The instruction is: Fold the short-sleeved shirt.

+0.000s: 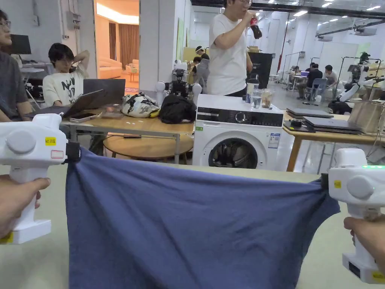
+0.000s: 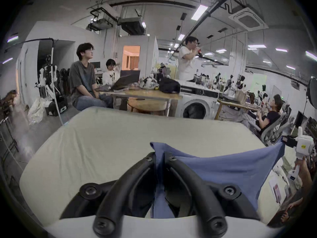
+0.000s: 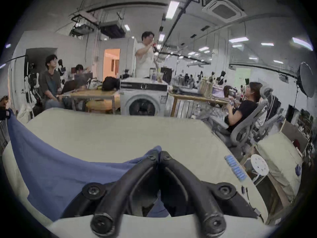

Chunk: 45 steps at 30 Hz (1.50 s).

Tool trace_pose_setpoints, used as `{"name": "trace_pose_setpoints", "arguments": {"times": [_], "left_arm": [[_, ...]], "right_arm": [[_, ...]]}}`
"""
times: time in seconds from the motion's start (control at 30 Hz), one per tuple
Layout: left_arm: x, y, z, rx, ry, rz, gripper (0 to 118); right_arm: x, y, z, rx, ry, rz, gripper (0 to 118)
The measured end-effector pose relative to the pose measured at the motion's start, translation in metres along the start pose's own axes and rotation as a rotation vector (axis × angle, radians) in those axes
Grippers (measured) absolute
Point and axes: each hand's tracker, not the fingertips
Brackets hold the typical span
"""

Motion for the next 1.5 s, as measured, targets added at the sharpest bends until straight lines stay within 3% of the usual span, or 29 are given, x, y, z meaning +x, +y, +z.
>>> {"name": "trace_pose_setpoints", "arguments": {"times": [0.57, 0.93, 1.17, 1.5], "left_arm": [[0.0, 0.135, -0.016, 0.075, 0.066, -0.045, 2], [0.008, 0.224, -0.002, 0.2, 0.088, -0.059, 2], [0.01, 0.194, -0.01, 0.181, 0.125, -0.144, 2], [0.001, 0.048, -0.02, 0.029, 0.073, -0.087, 2]], "right_arm": [[-0.007, 0.148, -0.005, 0.158, -0.011, -0.133, 0], [-0.01, 0.238, 0.009, 0.307, -0.041, -0.1, 0], [-0.018, 0.205, 0.007, 0.305, -0.068, -0.056, 0], [-0.017, 0.068, 0.008, 0.15, -0.078, 0.014, 0]]}}
